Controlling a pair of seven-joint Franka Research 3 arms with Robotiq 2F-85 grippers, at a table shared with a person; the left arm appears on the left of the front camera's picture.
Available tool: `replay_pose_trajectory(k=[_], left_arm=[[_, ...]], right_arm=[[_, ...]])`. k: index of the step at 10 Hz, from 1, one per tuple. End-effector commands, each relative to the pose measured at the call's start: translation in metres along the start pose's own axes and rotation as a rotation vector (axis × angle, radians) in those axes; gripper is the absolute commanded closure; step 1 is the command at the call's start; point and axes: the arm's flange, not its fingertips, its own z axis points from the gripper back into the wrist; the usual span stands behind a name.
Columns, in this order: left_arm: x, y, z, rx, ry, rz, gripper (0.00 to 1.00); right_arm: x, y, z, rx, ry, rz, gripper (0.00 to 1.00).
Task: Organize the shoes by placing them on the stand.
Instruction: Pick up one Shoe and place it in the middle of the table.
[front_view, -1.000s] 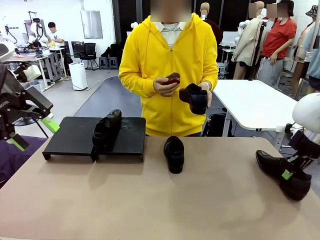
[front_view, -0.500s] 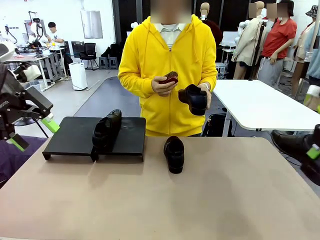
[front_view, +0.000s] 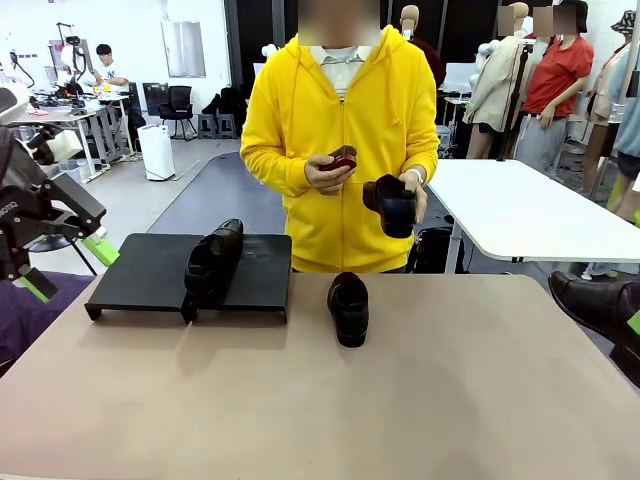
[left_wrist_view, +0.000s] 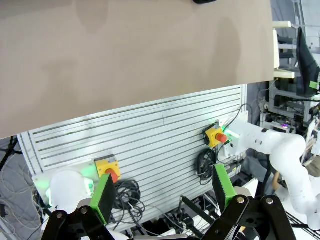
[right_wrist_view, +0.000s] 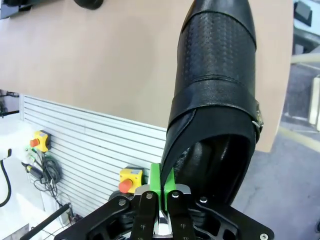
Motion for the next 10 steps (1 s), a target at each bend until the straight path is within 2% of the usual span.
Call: replay_pose_trajectory(k=[1, 2, 4, 5, 6, 7, 10], left_arm=[[-0.002, 0.003, 0.002, 0.000, 0.003, -0.011, 0.00], [-0.002, 0.003, 0.002, 0.000, 0.003, -0.011, 0.00], [-0.002, 0.003, 0.002, 0.000, 0.003, -0.011, 0.00], [-0.002, 0.003, 0.002, 0.000, 0.003, -0.011, 0.00], [-0.002, 0.003, 0.002, 0.000, 0.003, -0.011, 0.00], [-0.002, 0.003, 0.002, 0.000, 0.003, -0.011, 0.00], [-0.002, 0.003, 0.002, 0.000, 0.003, -0.011, 0.00]], right_arm=[[-0.003, 0.002, 0.003, -0.004, -0.012, 0.004, 1.00], [0.014, 0.032, -0.013, -0.067, -0.009, -0.063, 1.00], [0.047, 0.083, -0.038, -0.184, -0.030, -0.068, 1.00], [0.066, 0.104, -0.059, -0.200, -0.037, -0.032, 1.00], [0.070, 0.094, -0.053, -0.207, -0.034, -0.052, 1.00], [0.062, 0.071, -0.032, -0.231, -0.083, -0.132, 1.00], [0.022, 0.015, 0.006, -0.331, -0.138, -0.299, 1.00]])
